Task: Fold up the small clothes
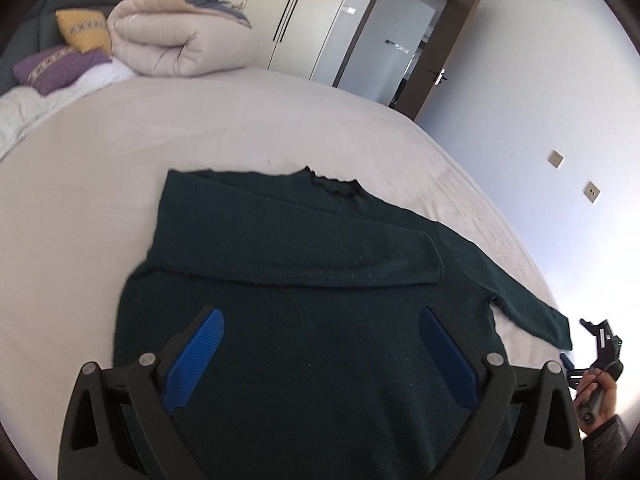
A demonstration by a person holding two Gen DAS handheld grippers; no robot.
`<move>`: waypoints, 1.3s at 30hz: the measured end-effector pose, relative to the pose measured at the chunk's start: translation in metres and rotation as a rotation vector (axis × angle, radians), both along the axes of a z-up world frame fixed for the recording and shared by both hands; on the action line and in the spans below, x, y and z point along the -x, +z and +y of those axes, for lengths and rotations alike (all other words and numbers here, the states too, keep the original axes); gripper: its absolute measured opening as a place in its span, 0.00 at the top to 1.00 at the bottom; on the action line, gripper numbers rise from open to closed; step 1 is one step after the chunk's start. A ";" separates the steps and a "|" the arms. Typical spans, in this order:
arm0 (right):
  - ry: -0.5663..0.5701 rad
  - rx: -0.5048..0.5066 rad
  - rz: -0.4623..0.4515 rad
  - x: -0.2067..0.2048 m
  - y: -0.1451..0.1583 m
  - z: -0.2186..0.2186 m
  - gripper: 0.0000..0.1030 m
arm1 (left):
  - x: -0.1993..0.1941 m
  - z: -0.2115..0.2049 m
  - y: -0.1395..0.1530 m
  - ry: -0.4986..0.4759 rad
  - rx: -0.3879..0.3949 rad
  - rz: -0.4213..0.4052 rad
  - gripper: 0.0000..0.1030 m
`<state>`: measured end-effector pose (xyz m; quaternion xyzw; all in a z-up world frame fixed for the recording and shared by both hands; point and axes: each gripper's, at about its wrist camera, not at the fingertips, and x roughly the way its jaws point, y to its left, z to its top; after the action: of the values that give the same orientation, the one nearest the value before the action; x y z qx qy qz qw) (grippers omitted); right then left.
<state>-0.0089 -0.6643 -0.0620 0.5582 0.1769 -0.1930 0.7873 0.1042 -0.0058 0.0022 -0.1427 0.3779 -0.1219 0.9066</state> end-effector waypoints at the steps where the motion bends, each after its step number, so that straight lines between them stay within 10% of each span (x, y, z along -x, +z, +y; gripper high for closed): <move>1: 0.006 0.018 0.014 -0.008 0.001 -0.001 0.16 | -0.001 0.000 0.000 -0.002 0.006 0.007 0.03; 4: 0.012 0.033 0.027 -0.023 0.002 -0.005 0.25 | -0.001 -0.003 0.001 -0.022 0.025 0.012 0.03; 9: -0.020 0.004 0.047 -0.034 -0.010 -0.018 0.76 | -0.009 0.002 -0.005 -0.039 0.119 0.063 0.04; 19: 0.002 0.259 0.081 -0.059 0.064 0.017 0.83 | -0.021 0.010 -0.014 -0.052 0.188 0.087 0.05; 26: 0.388 0.661 0.115 -0.157 0.124 0.179 0.84 | -0.033 0.022 -0.021 -0.022 0.250 0.103 0.05; 32: 0.730 0.843 0.173 -0.213 0.083 0.342 0.84 | -0.061 0.016 -0.029 -0.065 0.313 0.151 0.05; 39: 0.928 0.708 0.249 -0.215 0.011 0.401 0.84 | -0.107 -0.013 -0.060 -0.125 0.406 0.311 0.05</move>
<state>0.2065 -0.2633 -0.0510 0.0992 0.4181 0.0599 0.9010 0.2113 -0.0185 -0.0574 -0.3150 0.4887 -0.2273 0.7812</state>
